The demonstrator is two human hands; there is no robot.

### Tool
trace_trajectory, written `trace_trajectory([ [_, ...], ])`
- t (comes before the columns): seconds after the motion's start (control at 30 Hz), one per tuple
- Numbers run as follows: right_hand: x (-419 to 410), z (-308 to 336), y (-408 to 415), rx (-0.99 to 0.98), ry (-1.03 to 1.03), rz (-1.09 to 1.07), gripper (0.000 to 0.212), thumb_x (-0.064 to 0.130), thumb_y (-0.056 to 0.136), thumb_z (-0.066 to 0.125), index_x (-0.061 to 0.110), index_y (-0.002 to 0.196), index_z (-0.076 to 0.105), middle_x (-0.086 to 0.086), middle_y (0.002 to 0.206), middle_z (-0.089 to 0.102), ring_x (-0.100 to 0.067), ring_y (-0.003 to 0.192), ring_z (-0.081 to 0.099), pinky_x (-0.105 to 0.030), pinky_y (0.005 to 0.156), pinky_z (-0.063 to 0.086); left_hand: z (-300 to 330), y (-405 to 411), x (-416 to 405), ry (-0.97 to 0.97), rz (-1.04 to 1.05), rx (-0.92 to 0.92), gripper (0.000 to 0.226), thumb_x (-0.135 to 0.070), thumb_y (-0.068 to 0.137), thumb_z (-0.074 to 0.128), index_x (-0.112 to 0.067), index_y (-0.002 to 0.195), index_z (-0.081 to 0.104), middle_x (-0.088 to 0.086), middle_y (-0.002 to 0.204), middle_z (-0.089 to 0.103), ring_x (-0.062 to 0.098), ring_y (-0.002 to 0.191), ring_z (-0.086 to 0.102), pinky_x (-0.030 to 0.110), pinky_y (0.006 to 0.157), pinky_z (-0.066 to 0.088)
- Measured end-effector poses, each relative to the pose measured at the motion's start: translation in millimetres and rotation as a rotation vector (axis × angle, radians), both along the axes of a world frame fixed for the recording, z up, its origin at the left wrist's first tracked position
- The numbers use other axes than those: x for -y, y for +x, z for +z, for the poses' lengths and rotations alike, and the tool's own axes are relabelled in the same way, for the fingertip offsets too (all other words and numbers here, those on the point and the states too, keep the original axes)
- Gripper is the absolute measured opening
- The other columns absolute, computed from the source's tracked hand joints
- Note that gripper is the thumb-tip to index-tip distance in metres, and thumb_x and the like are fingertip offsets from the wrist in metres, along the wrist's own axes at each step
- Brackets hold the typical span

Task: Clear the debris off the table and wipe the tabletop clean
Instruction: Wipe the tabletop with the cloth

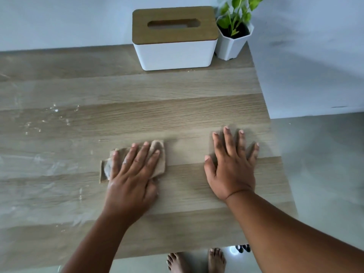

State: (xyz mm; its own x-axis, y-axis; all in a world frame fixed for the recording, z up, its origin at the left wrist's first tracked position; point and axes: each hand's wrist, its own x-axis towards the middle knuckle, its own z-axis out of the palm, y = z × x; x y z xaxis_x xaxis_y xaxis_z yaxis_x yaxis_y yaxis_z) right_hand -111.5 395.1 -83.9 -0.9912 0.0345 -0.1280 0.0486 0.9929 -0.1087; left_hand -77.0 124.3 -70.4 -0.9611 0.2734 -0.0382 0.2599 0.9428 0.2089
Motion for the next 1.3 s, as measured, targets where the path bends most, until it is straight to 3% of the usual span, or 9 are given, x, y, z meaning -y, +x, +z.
trace_trajectory([
  [0.2,0,0,0,-0.021,0.001,0.000,0.072,0.056,0.096,0.030,0.031,0.163,0.025,0.001,0.175,0.005,-0.035,0.161,-0.003,-0.071,0.122,0.000,-3,-81,-20,-0.028,0.394,0.101,0.082,-0.048,0.083,0.031,-0.033,0.164,0.023,-0.002,0.174,0.010,0.023,0.161,0.002,0.061,0.126,-0.005],
  [0.4,1,-1,0,-0.005,0.020,0.002,0.072,0.056,0.097,0.026,0.030,0.164,0.020,0.000,0.175,0.004,-0.035,0.161,-0.006,-0.071,0.122,-0.002,-5,-124,-60,-0.035,0.301,0.104,0.076,-0.057,0.090,0.028,-0.035,0.163,0.022,-0.002,0.175,0.008,0.027,0.161,0.000,0.065,0.123,-0.009],
  [0.5,1,1,0,-0.016,0.025,0.003,0.071,0.054,0.097,0.026,0.029,0.164,0.022,-0.001,0.175,0.006,-0.036,0.161,-0.004,-0.072,0.122,0.000,-5,-104,-73,-0.034,0.169,0.065,0.071,-0.056,0.093,0.031,-0.035,0.161,0.030,-0.001,0.174,0.014,0.027,0.161,0.005,0.066,0.124,-0.006],
  [0.67,1,1,-1,-0.006,0.026,0.012,0.070,0.053,0.098,0.026,0.030,0.163,0.024,0.000,0.175,0.005,-0.037,0.160,-0.004,-0.072,0.122,0.001,-7,-34,-82,-0.002,0.002,-0.055,0.065,-0.046,0.094,0.042,-0.028,0.156,0.045,0.003,0.170,0.029,0.029,0.159,0.019,0.068,0.122,0.014],
  [0.8,1,2,-1,0.006,-0.001,-0.001,0.072,0.054,0.095,0.025,0.032,0.163,0.022,0.001,0.175,0.003,-0.036,0.160,-0.006,-0.072,0.121,-0.001,-11,18,-76,0.046,-0.001,-0.101,0.068,-0.038,0.091,0.052,-0.025,0.157,0.044,0.003,0.169,0.030,0.028,0.159,0.019,0.068,0.121,0.018],
  [1.03,1,7,0,0.012,-0.063,0.002,0.070,0.052,0.094,0.030,0.033,0.161,0.029,0.001,0.175,0.010,-0.037,0.160,-0.003,-0.071,0.122,-0.006,-2,65,-67,0.003,0.065,-0.045,0.068,-0.036,0.090,0.052,-0.023,0.157,0.045,0.003,0.170,0.028,0.029,0.159,0.019,0.068,0.121,0.020],
  [1.1,-1,9,3,-0.018,-0.097,0.067,0.065,0.050,0.095,0.034,0.030,0.157,0.040,0.001,0.173,0.021,-0.036,0.160,0.005,-0.070,0.123,-0.004,4,73,-65,0.010,0.086,-0.022,0.067,-0.036,0.091,0.051,-0.022,0.156,0.046,0.004,0.169,0.030,0.029,0.159,0.021,0.067,0.122,0.021],
  [1.2,-1,11,8,-0.104,-0.158,0.245,0.054,0.043,0.095,0.046,0.022,0.142,0.062,0.000,0.163,0.044,-0.033,0.156,0.028,-0.070,0.121,0.015,11,84,-61,0.015,0.121,0.023,0.067,-0.035,0.091,0.050,-0.021,0.156,0.046,0.005,0.168,0.031,0.031,0.158,0.022,0.067,0.122,0.021],
  [1.3,-2,14,10,-0.147,-0.174,0.302,0.051,0.043,0.094,0.053,0.019,0.137,0.067,-0.002,0.157,0.051,-0.034,0.152,0.037,-0.067,0.120,0.021,16,93,-56,0.018,0.137,0.049,0.065,-0.035,0.092,0.049,-0.021,0.156,0.046,0.005,0.168,0.031,0.031,0.158,0.023,0.066,0.122,0.023],
])
